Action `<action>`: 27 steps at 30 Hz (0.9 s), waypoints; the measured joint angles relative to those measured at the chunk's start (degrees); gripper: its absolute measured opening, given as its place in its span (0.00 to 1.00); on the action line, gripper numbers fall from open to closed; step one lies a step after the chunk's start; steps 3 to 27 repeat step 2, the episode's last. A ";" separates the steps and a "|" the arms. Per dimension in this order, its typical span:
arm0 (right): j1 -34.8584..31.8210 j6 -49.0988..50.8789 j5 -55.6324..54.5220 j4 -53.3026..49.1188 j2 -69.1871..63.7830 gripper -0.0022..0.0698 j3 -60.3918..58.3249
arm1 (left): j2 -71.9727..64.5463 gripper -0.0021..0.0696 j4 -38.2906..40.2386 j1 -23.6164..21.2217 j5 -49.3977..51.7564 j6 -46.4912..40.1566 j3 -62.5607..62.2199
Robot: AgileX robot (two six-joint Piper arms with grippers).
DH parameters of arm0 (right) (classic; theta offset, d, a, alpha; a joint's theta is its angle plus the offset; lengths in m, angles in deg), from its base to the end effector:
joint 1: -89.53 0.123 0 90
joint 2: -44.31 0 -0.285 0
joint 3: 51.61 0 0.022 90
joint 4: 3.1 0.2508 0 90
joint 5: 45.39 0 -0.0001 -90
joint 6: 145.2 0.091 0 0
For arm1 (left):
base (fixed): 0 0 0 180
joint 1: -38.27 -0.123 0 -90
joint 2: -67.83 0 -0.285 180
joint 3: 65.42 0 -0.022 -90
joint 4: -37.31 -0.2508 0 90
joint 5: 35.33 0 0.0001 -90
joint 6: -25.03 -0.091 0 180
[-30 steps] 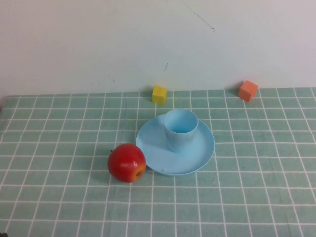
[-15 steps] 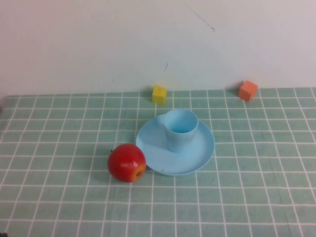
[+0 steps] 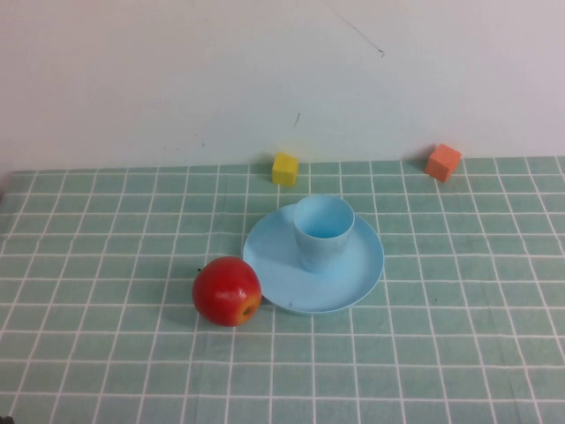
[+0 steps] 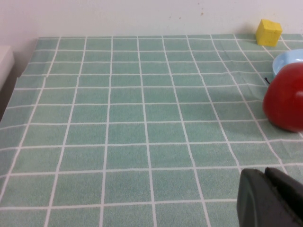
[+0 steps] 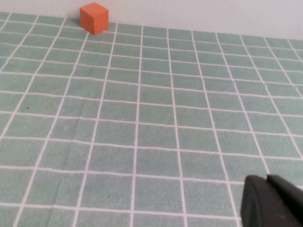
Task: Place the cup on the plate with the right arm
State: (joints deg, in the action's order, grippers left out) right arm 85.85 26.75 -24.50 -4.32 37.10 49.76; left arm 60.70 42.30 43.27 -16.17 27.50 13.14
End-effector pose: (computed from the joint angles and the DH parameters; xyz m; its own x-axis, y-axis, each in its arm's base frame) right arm 0.0528 -0.0041 0.1726 -0.2949 -0.1411 -0.9451 0.0247 0.9876 -0.1551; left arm 0.0531 -0.0073 0.1759 -0.2665 -0.1022 -0.9584 0.0819 0.9884 -0.1282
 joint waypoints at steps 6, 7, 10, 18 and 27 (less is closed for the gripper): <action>0.00 0.00 0.00 0.00 0.00 0.03 0.00 | 0.00 0.02 0.00 0.00 0.00 0.00 0.00; 0.00 0.00 0.00 0.00 0.00 0.03 0.00 | 0.00 0.02 0.00 0.00 0.00 0.00 0.00; 0.00 0.00 0.00 0.00 0.00 0.03 0.00 | 0.00 0.02 0.00 0.00 0.00 0.00 0.00; 0.00 0.00 0.00 0.00 0.00 0.03 0.00 | 0.00 0.02 0.00 0.00 0.00 0.00 0.00; 0.00 0.00 0.00 0.00 0.00 0.03 0.00 | 0.00 0.02 0.00 0.00 0.00 0.00 0.00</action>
